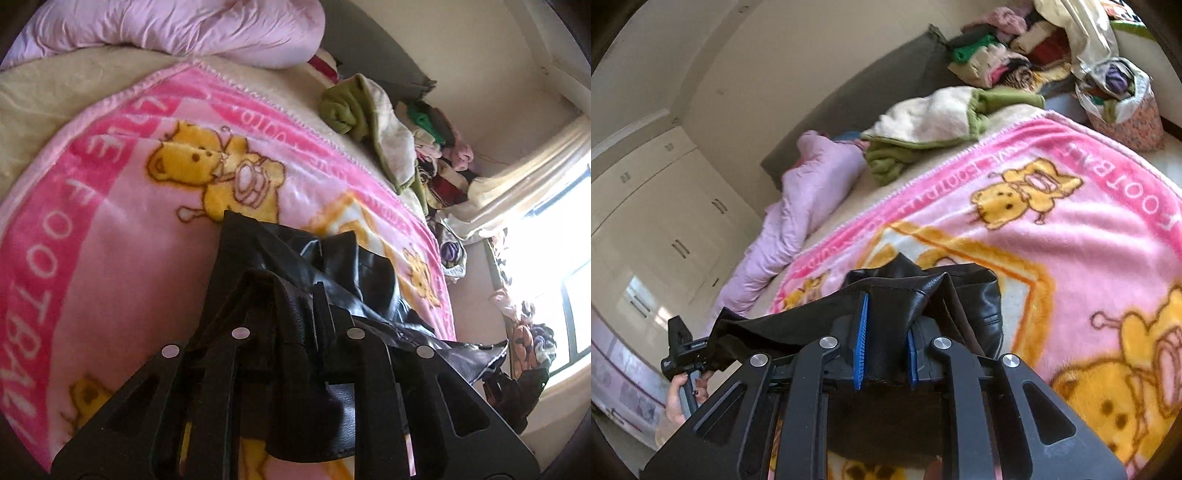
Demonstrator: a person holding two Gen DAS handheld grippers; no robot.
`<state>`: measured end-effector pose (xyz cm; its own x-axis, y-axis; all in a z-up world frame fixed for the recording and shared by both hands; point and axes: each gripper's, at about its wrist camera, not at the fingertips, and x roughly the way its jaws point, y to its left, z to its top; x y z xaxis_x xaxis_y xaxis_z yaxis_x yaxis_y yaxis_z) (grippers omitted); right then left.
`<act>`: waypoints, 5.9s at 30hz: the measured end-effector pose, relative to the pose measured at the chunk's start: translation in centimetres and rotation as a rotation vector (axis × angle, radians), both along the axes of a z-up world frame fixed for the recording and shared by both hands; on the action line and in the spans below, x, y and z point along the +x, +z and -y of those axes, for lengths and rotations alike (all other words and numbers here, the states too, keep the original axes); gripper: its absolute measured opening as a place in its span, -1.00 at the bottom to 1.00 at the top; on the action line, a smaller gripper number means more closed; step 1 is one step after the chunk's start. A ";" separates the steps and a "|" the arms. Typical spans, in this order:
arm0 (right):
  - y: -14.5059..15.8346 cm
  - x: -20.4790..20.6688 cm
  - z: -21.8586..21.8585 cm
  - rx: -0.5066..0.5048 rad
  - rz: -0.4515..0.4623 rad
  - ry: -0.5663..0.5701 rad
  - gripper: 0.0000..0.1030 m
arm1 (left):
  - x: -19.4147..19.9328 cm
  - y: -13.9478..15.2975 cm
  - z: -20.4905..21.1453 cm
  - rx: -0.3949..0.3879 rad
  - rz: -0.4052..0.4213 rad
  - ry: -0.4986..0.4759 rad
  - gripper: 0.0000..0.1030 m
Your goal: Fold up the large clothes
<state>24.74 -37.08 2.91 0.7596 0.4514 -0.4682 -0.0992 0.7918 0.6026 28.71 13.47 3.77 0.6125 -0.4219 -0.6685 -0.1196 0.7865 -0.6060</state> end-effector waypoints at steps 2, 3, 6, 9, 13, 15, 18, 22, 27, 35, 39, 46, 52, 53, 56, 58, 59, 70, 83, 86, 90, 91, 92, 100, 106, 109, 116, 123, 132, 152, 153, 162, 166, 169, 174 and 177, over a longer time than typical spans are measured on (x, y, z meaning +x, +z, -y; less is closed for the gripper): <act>-0.9 1.0 0.4 0.003 -0.026 -0.025 -0.63 | 0.6 -0.4 0.3 0.006 0.000 -0.002 -0.70; -1.4 1.4 0.5 -0.003 -0.041 -0.039 -0.58 | 1.0 -0.8 0.6 0.008 0.003 -0.002 -0.60; -2.4 1.7 1.0 -0.023 -0.060 -0.078 -0.37 | 1.0 -1.2 0.3 -0.005 0.030 0.035 0.08; -3.1 1.4 1.2 -0.061 -0.049 -0.102 0.14 | 0.1 -0.2 -0.2 0.029 0.113 0.080 0.21; -3.4 0.7 1.2 -0.187 -0.011 -0.117 0.38 | -0.7 0.6 0.3 0.207 0.160 0.113 0.21; -3.8 1.0 0.6 -0.270 -0.012 -0.097 0.43 | -0.3 -0.1 1.2 0.286 0.141 0.083 0.21; -5.0 2.1 -0.9 -0.379 -0.038 -0.062 0.47 | 0.6 -1.7 3.2 0.444 0.109 0.029 0.21; -6.5 4.1 -1.9 -0.448 -0.068 -0.037 0.47 | 2.1 -4.0 4.8 0.526 0.069 -0.046 0.21; -7.4 5.9 -2.1 -0.468 -0.081 -0.043 -0.59 | 3.3 -5.5 4.8 0.493 0.067 -0.059 -0.54; -3.8 4.3 -1.0 -0.372 0.040 -0.101 -0.87 | 1.4 -0.8 4.7 0.462 0.213 -0.046 -0.92; -2.2 5.1 -0.6 -0.310 0.075 -0.123 -0.88 | 1.3 0.9 4.0 0.423 0.250 -0.012 -0.93; -4.3 7.8 0.1 -0.259 -0.001 -0.151 -0.87 | 3.5 -0.4 3.9 0.409 0.222 0.001 -0.92; -7.1 9.1 -0.1 -0.271 -0.068 -0.166 -0.87 | 5.1 -3.3 3.7 0.424 0.146 0.017 -0.88; -7.4 9.3 -0.2 -0.276 -0.076 -0.165 -0.87 | 5.2 -3.6 3.6 0.430 0.140 0.018 -0.86; -8.3 10.0 -0.5 -0.299 -0.106 -0.166 -0.85 | 5.7 -5.0 3.4 0.454 0.110 0.022 -0.81; -8.8 10.3 -0.8 -0.322 -0.128 -0.166 -0.80 | 5.9 -6.1 3.0 0.451 0.092 0.031 -0.79; -9.1 10.4 -1.0 -0.338 -0.133 -0.169 -0.78 | 5.9 -6.4 3.0 0.457 0.091 0.032 -0.77; -9.9 9.0 -0.4 -0.361 -0.172 -0.185 -0.35 | 4.6 -5.4 3.1 0.505 0.101 0.027 -0.38; -8.7 1.8 1.8 -0.152 -0.139 -0.087 0.38 | 0.3 -2.5 1.0 0.363 0.119 0.032 0.82; -8.3 0.1 1.8 -0.144 -0.124 -0.076 0.41 | -0.9 -2.0 1.6 0.381 0.124 0.011 0.82; -7.9 -1.7 1.3 -0.151 -0.108 -0.045 0.50 | -2.8 -1.5 2.2 0.405 0.142 -0.004 0.82; -7.9 -2.0 1.3 -0.160 -0.105 -0.044 0.51 | -3.1 -1.5 2.2 0.408 0.141 -0.004 0.82; -7.8 -2.3 1.1 -0.167 -0.104 -0.041 0.52 | -3.3 -1.6 2.2 0.412 0.138 -0.005 0.82; -8.6 -3.2 0.7 -0.187 -0.127 -0.024 0.60 | -3.9 -5.5 1.8 0.393 0.012 -0.014 0.82; -10.7 -2.5 1.0 -0.177 -0.180 -0.029 0.40 | -3.6 -8.3 1.0 0.240 -0.036 -0.028 0.82; -11.8 -2.2 1.1 -0.127 -0.198 -0.020 0.18 | -3.7 -8.6 0.9 0.208 -0.027 -0.032 0.66; -11.5 -3.1 0.0 -0.127 -0.164 -0.006 -0.54 | -4.5 -8.1 3.1 0.293 -0.008 -0.099 -0.18; -10.2 -4.9 0.9 -0.169 -0.154 0.009 -0.59 | -7.1 -7.0 4.7 0.366 0.016 -0.163 -0.33; -10.1 -8.5 2.5 -0.149 -0.170 -0.002 -0.60 | -9.7 -6.5 6.0 0.387 0.013 -0.216 -0.34; -9.1 -12.8 1.6 -0.275 -0.146 -0.065 0.04 | -12.5 -5.7 6.7 0.468 0.029 -0.208 -0.28; -9.0 -13.1 1.5 -0.285 -0.142 -0.067 0.11 | -12.7 -5.5 6.7 0.475 0.037 -0.203 -0.28; -6.9 -14.9 0.4 -0.293 -0.074 -0.059 0.46 | -15.2 -1.9 7.6 0.547 0.137 -0.173 0.24; -5.5 -15.9 -0.3 -0.281 -0.039 -0.047 0.69 | -15.9 -0.8 8.7 0.573 0.152 -0.191 0.41; -4.6 -16.7 -0.5 -0.274 -0.014 -0.064 0.85 | -16.2 -0.1 9.6 0.584 0.162 -0.207 0.64; -3.8 -17.6 -0.5 -0.256 0.002 -0.068 0.91 | -17.1 1.0 11.2 0.591 0.188 -0.203 0.82; -3.3 -18.2 -0.8 -0.263 0.011 -0.069 0.91 | -17.7 1.5 11.9 0.565 0.200 -0.220 0.82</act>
